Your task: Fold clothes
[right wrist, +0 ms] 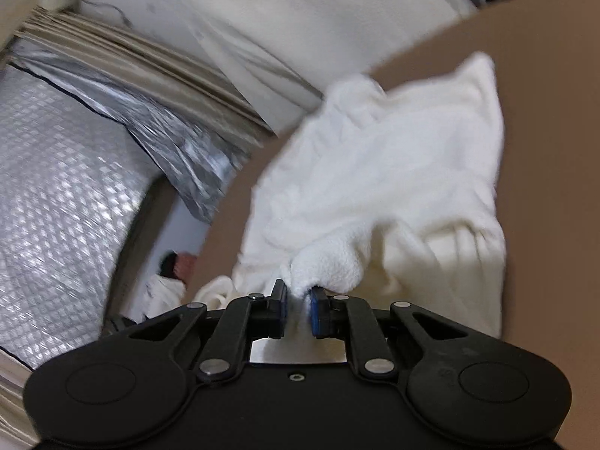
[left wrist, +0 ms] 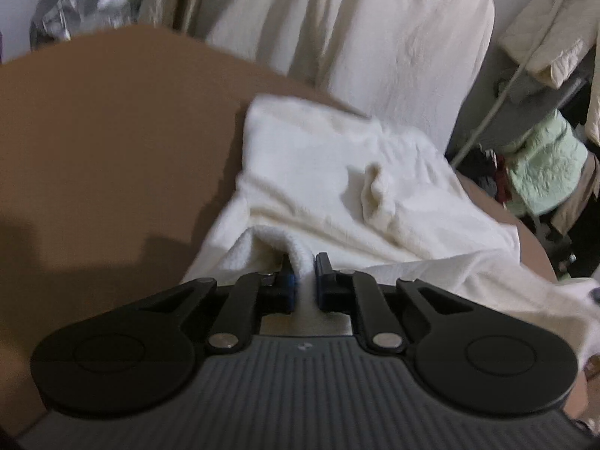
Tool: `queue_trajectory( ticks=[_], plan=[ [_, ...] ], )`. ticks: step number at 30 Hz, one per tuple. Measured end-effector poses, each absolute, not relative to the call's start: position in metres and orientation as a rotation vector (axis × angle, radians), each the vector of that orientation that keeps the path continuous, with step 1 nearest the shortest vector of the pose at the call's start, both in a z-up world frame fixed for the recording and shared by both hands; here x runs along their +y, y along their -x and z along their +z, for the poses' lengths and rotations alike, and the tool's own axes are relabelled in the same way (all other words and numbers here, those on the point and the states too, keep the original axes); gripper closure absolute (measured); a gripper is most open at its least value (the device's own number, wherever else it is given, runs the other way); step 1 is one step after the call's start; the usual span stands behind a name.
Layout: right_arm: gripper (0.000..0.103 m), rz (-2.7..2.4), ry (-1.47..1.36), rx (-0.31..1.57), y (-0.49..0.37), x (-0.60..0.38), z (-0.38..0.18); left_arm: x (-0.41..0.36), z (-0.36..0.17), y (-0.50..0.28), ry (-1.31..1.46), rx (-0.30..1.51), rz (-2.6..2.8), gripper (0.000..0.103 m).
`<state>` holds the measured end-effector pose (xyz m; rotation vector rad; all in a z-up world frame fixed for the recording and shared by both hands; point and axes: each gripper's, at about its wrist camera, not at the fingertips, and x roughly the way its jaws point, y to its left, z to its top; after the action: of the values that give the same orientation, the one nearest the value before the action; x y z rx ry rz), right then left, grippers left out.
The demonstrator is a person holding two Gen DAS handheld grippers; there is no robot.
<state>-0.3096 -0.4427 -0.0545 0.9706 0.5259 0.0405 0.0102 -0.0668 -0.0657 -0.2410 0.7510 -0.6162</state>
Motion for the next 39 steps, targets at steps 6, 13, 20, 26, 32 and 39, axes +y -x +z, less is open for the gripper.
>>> queue_trajectory(
  ticks=[6, 13, 20, 26, 32, 39],
  plan=[
    [0.088, 0.073, -0.848, 0.370, 0.317, -0.436, -0.034, -0.082, -0.054, 0.002, 0.172, 0.582, -0.602, 0.093],
    [0.088, 0.053, -0.911, 0.343, 0.303, -0.467, -0.070, -0.096, -0.062, -0.005, 0.221, 0.555, -0.634, 0.093],
    [0.088, 0.047, -0.944, 0.301, 0.306, -0.477, -0.078, -0.099, -0.041, 0.004, 0.261, 0.441, -0.621, 0.093],
    [0.088, -0.015, -0.876, 0.245, 0.313, -0.473, -0.043, -0.126, 0.000, -0.010, 0.217, 0.371, -0.611, 0.093],
    [0.088, -0.137, -0.736, 0.332, 0.257, -0.486, 0.022, -0.168, 0.032, -0.094, 0.244, 0.429, -0.529, 0.093],
    [0.066, -0.708, -0.334, 0.432, 0.181, -0.499, -0.040, -0.221, -0.044, -0.200, 0.146, 0.801, -0.409, 0.081]
  ],
)
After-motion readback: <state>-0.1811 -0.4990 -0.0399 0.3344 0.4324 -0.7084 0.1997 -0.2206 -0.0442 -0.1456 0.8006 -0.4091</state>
